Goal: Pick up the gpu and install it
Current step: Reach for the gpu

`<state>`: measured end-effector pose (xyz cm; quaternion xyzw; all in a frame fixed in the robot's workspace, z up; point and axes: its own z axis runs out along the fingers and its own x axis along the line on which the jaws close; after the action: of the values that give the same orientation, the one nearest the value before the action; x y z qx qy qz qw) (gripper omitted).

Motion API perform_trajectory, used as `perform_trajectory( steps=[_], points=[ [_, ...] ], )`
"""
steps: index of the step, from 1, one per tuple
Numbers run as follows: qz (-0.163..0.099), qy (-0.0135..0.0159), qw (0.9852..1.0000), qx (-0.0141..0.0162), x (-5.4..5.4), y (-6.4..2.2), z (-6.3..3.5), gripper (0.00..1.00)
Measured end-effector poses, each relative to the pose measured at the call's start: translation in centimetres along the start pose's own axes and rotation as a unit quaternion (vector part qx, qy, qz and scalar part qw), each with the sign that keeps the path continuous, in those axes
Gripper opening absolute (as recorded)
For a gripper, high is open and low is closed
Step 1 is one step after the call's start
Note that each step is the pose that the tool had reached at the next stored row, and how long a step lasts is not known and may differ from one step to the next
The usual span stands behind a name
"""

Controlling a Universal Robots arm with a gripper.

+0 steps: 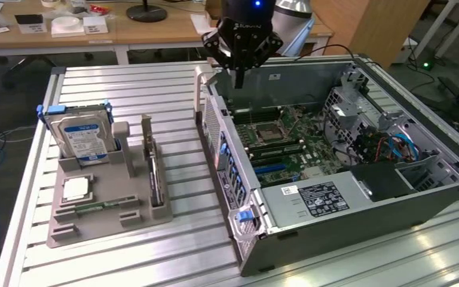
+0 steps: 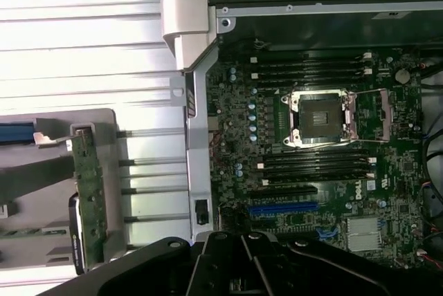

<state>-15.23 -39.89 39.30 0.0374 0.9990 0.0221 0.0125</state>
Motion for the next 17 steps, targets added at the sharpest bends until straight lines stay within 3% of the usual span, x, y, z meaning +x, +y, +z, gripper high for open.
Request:
perform_trajectory(
  steps=[17],
  points=[
    [0.0,0.0,1.0,0.0,2.7,-0.2,-0.06,0.11]
  ],
)
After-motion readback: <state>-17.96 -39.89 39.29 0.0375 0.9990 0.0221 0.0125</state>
